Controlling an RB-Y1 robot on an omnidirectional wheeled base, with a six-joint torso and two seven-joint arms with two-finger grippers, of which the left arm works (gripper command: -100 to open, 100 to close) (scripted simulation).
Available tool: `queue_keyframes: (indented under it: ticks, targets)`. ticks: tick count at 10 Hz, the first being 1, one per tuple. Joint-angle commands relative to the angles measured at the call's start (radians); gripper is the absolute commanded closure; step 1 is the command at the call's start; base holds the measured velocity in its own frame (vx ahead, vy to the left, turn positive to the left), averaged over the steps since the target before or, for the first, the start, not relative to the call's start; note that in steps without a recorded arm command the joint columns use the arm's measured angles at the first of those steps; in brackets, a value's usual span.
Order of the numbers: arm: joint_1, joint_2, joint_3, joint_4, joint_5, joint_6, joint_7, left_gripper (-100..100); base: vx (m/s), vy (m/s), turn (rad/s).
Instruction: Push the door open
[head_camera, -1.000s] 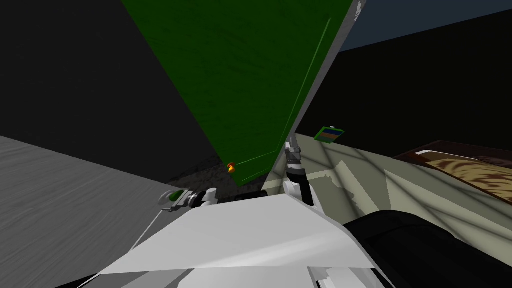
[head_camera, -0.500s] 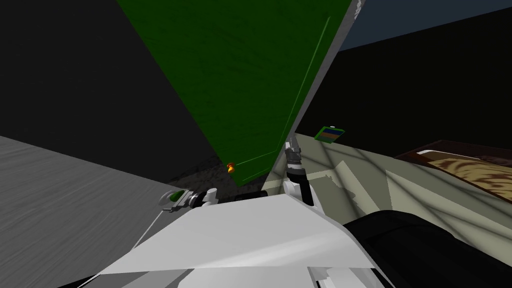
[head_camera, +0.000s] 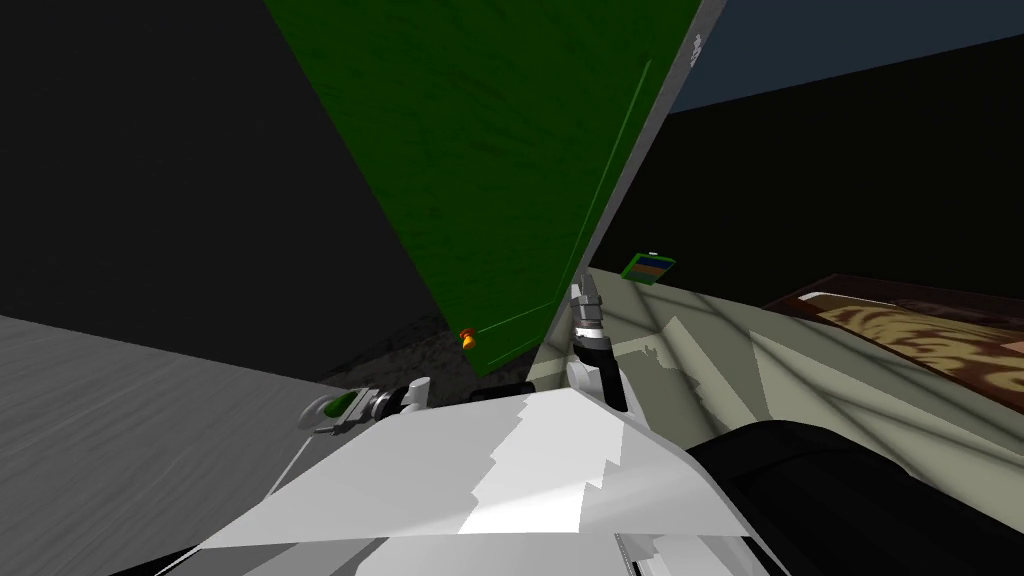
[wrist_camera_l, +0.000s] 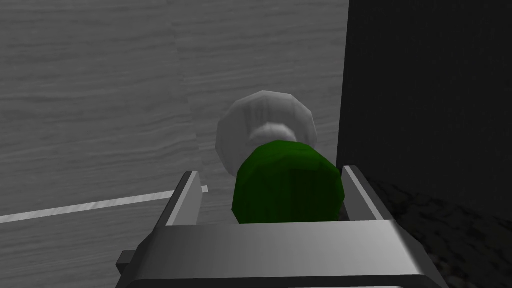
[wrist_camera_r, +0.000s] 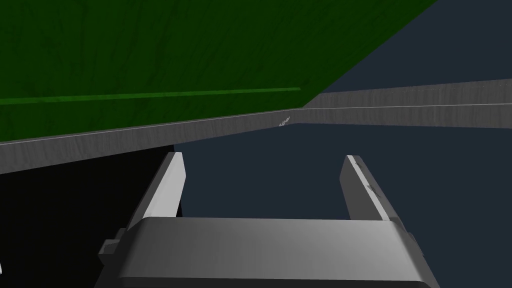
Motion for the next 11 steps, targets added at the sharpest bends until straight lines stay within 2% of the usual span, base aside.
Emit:
queue_keyframes:
  ticks: [1,2,3,10,11]
  targets:
    - [0.013,0.008,0.035,-0.018,0.026,-0.024,-0.018,100,0.026,0.1,-0.099]
    - [0.012,0.01,0.047,-0.016,0.036,-0.032,-0.021,100,0.032,0.105,-0.132]
    - [0.012,0.01,0.047,-0.016,0.036,-0.032,-0.021,100,0.029,0.076,-0.038]
    - [0.002,0.016,0.134,0.001,0.113,-0.092,-0.041,100,0.026,0.094,-0.088]
    - [0.002,0.016,0.134,0.001,0.113,-0.092,-0.041,100,0.017,0.075,-0.013]
